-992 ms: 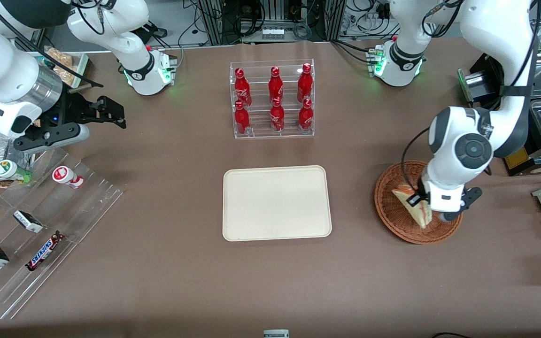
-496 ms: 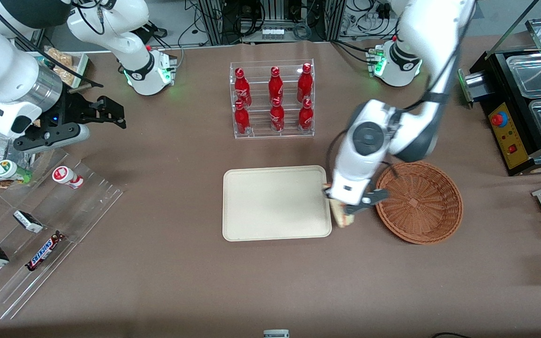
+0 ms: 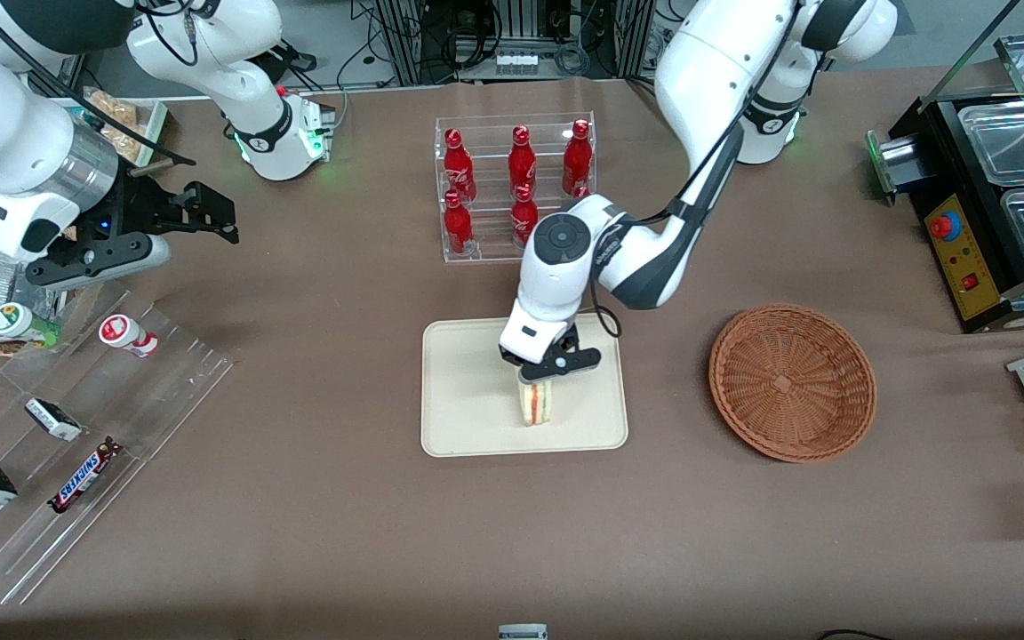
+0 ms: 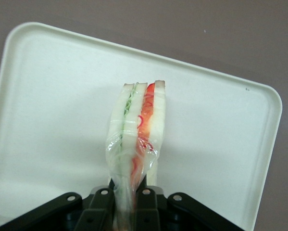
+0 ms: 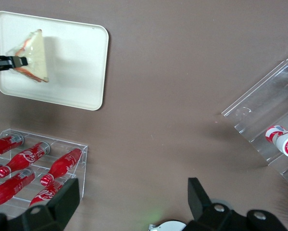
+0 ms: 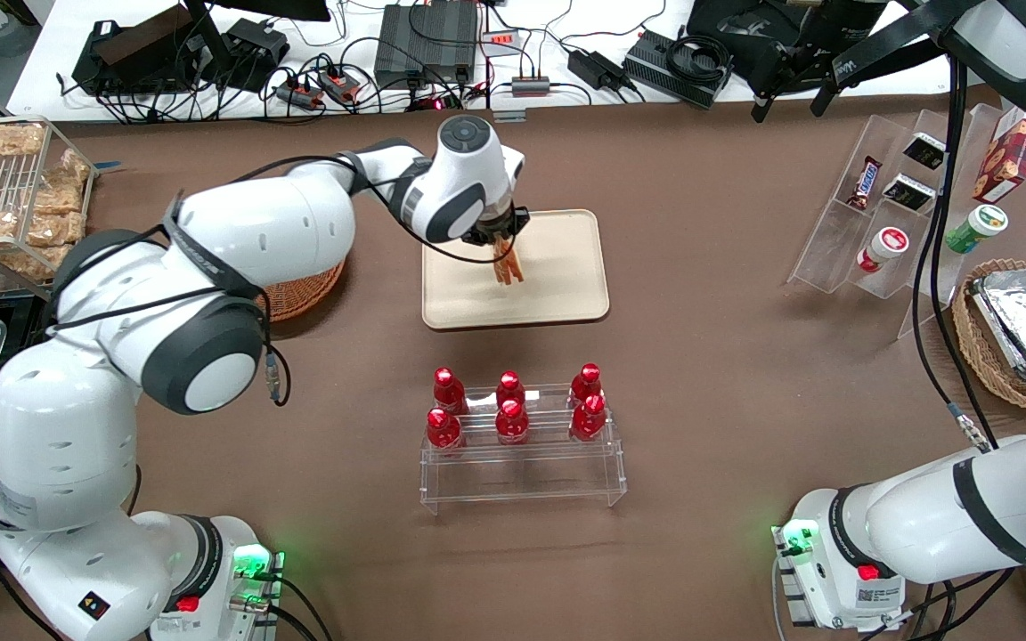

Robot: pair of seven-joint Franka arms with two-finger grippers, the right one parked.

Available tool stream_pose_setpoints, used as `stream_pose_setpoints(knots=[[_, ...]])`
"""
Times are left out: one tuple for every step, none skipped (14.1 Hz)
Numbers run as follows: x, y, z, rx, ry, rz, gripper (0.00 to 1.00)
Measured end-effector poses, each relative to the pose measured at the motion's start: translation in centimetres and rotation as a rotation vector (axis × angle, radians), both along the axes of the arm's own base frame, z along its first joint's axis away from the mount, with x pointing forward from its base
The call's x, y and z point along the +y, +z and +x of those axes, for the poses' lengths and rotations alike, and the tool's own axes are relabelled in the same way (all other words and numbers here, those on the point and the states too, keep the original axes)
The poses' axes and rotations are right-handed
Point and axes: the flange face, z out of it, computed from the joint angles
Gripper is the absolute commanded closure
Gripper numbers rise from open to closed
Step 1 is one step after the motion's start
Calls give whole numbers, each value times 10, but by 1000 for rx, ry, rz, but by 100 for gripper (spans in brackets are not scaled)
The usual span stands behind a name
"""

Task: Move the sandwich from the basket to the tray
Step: 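Lower the sandwich onto the tray and open the left gripper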

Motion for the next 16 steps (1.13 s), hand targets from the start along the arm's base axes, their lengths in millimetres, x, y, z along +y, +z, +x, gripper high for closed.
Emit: stream_pose_setpoints(knots=[[-5,-5,-3,3,-8,3,93],[-8,-11,-6,6,-19,10,93],[-10,-17,-8,4,-33,22,92],[-11,-21,-10,-2,-48,38,86],[-11,-26,-11,-4,-58,50,63],[-10,-30,-11,-3,-61,55,24],[-10,-33,-10,-5,-60,54,0],[-11,-33,-10,-10,-60,49,0],[-12,-31,-9,-13,-60,45,0],[-14,-25,-6,-23,-59,37,0],[-16,-11,-2,-41,-57,22,0],[-16,8,2,-55,-53,14,0],[-13,32,5,-58,-45,18,0],[-8,60,8,-64,-36,21,0],[-1,89,9,-71,-25,22,0],[11,113,12,-70,-7,30,0]])
